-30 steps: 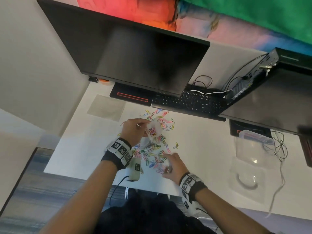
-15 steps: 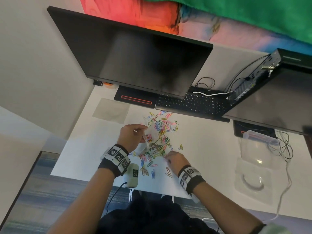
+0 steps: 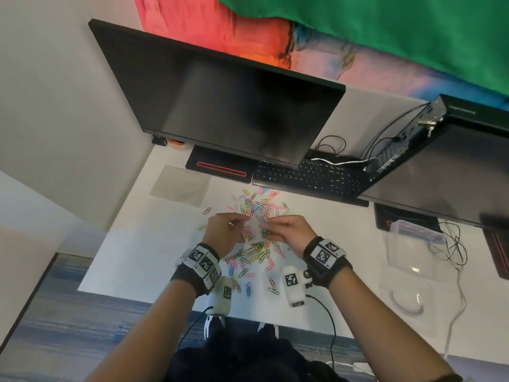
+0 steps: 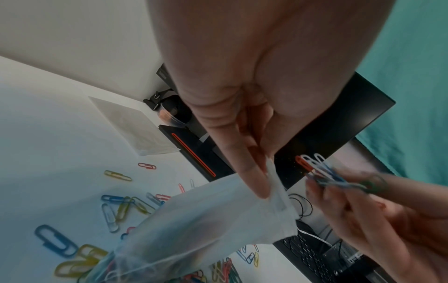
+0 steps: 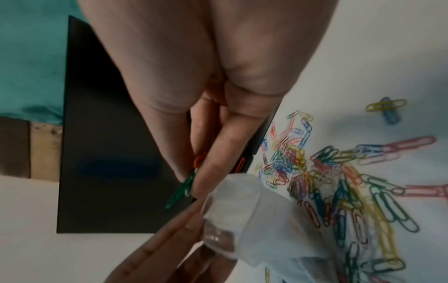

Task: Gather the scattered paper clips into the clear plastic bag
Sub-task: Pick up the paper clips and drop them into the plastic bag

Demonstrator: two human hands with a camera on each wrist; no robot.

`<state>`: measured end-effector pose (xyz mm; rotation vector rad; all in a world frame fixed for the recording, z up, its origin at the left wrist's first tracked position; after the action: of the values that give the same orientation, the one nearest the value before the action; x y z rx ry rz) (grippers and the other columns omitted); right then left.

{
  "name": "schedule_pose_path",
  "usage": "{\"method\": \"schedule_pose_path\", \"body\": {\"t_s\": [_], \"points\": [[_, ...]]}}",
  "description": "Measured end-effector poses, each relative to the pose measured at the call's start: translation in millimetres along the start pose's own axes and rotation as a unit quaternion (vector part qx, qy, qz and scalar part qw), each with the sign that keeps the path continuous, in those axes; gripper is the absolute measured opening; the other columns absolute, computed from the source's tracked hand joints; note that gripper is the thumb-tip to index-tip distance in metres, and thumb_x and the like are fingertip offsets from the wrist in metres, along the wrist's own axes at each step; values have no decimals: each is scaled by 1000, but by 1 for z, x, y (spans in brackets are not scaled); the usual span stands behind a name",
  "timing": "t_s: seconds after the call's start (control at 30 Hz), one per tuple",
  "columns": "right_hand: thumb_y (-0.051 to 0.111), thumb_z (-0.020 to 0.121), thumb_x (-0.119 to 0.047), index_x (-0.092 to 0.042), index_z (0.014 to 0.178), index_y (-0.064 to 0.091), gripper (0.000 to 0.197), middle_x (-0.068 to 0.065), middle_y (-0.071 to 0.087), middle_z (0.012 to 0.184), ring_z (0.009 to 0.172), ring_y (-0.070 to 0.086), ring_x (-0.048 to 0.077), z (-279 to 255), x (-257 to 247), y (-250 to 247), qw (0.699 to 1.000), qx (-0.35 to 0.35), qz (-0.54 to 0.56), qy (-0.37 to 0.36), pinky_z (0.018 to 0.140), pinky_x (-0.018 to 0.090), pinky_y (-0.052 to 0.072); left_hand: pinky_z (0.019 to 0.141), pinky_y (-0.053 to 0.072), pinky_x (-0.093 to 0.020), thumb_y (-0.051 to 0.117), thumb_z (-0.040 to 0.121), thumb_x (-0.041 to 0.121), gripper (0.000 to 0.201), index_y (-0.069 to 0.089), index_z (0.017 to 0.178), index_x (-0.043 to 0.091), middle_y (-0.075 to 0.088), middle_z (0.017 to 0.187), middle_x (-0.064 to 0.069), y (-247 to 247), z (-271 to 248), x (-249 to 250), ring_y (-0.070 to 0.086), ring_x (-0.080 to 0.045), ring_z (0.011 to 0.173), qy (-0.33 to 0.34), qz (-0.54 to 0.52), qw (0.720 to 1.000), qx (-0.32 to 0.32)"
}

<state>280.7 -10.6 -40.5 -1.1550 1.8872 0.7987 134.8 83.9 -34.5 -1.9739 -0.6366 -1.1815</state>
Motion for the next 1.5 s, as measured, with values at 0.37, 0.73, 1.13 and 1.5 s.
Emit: {"method": "schedule_pose_path", "body": {"t_s": [0.37,0.73,1.13,1.5], "points": [[73,75,-5,-14,84,77,14,3,74,81,76,70,17,19,1,21,958,72,-275,-21,71,26,59,75,64,-40,60,92,1,25,76,100,18,75,87,-13,10,-3,1,74,-29,73,2,24,999,-20],[55,94,-10,-17,104,74,23,-4,72,97,85,63,6,4,-30,46,909,-6,-393,-138,76,10,45,80,62,-39,55,96,4,25,75,105,14,75,92,-8,-8,5,6,74,-25,75,10,27,999,17],[92,48,-40,-22,105,49,74,0,57,81,60,58,13,-31,124,-44,883,-32,-453,120,49,26,50,79,62,-39,53,98,4,25,74,107,15,73,77,-8,-102,-7,-9,75,-24,69,5,46,995,93],[81,70,-13,-25,130,52,68,3,44,120,79,55,9,27,87,-15,881,97,-457,-72,78,9,46,84,61,-40,53,98,5,28,72,98,26,75,81,-6,-138,-21,-44,75,-22,71,-41,57,992,108]]}}
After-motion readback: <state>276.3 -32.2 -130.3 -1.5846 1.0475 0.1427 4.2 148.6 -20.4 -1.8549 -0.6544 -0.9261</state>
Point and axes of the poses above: each hand's wrist, its own z-axis towards the middle knuckle, its own y-axis out of the palm, x = y × z, the point moved 10 cm from there along z, towards the middle knuckle
